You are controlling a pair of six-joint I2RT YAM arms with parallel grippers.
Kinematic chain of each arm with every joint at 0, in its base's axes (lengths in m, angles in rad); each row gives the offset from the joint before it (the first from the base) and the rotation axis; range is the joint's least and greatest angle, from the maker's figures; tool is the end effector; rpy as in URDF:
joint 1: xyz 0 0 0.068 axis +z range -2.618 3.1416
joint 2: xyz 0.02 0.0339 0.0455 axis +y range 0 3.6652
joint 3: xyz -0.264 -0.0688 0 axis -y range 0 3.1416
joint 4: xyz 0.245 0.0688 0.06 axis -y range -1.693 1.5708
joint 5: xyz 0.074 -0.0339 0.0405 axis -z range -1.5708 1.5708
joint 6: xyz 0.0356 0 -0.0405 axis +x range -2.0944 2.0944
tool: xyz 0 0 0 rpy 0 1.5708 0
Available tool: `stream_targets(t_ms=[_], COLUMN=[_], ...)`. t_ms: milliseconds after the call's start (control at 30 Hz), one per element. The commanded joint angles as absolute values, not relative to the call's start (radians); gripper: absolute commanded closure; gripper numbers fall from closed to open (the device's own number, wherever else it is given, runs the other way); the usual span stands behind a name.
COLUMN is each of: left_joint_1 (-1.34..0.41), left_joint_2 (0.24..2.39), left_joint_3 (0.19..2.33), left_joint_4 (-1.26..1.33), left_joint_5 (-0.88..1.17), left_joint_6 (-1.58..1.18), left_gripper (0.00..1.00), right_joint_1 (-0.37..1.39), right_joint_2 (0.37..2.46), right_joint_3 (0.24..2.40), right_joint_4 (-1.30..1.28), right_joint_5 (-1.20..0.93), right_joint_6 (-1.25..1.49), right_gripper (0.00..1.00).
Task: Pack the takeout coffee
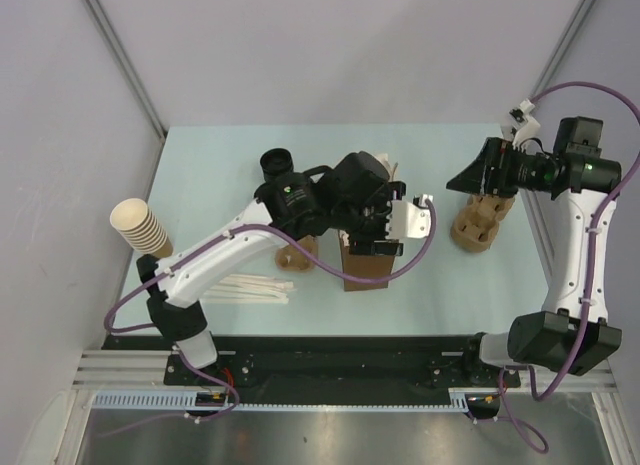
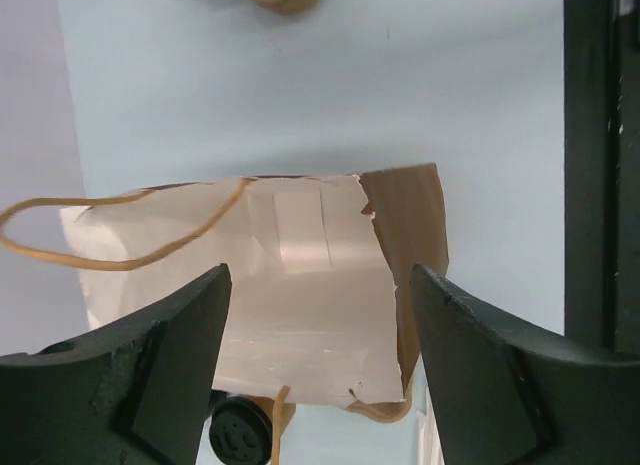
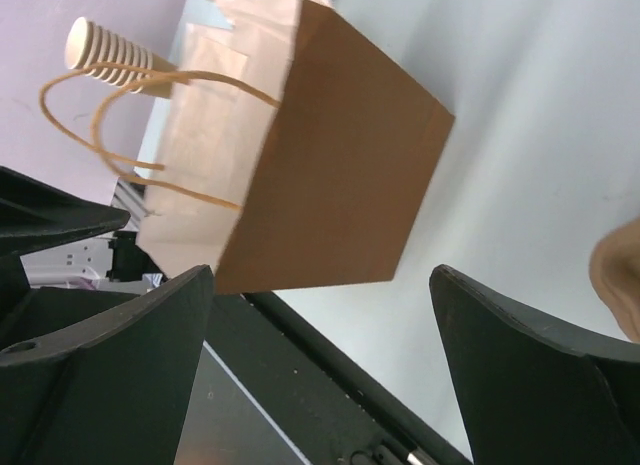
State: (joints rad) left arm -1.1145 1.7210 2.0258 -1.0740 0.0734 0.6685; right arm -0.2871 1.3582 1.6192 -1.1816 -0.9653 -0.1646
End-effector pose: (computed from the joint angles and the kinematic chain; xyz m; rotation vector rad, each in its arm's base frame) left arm 0.1536 -0.3188 0.4291 1.8573 1.4526 -0.3054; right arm 0.2409 -0.0406 0.4177 -0.2473 2.1684 0.9353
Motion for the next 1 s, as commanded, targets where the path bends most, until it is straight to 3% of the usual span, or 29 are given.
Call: stream_targets(t_ms=[0,167,467,567,767,967], left_joint_1=[-1.112,-1.02,-0.544,-0.465,-0.419,-0.419], left_joint_2=[1.642,1.542,1.324,1.284,1.22,1.227], left_joint_3=[2.103,2.089,1.909,1.806,1.585,1.5], left_joint_4=[-1.083,-1.026,-0.94,-0.924,-0.766,-0.64], left_joint_5=[0.104,0.176,0.451,0.529,0.638,0.673], left_joint_6=[0.594,0.453,0.168,0.111,-0.024,-0.115], left_gripper=[0.21,0.19,0.19,0.18,0.17,0.17], right_joint_1=[-0.25,-0.16,-0.035,0.026,0.124,0.192], right_joint_2=[1.327,1.339,1.411,1.42,1.437,1.451], right_joint_3=[1.687,1.718,1.759,1.759,1.747,1.741], right_joint_4=[-1.112,-1.074,-0.959,-0.946,-0.96,-0.977], right_joint_5=[-1.034,-1.051,-1.077,-1.078,-1.056,-1.013], right_joint_6=[-0.101,-0.089,-0.005,-0.005,-0.032,-0.067], right_gripper=[0.05,0.05,0.08,0.08,0.08,0.11])
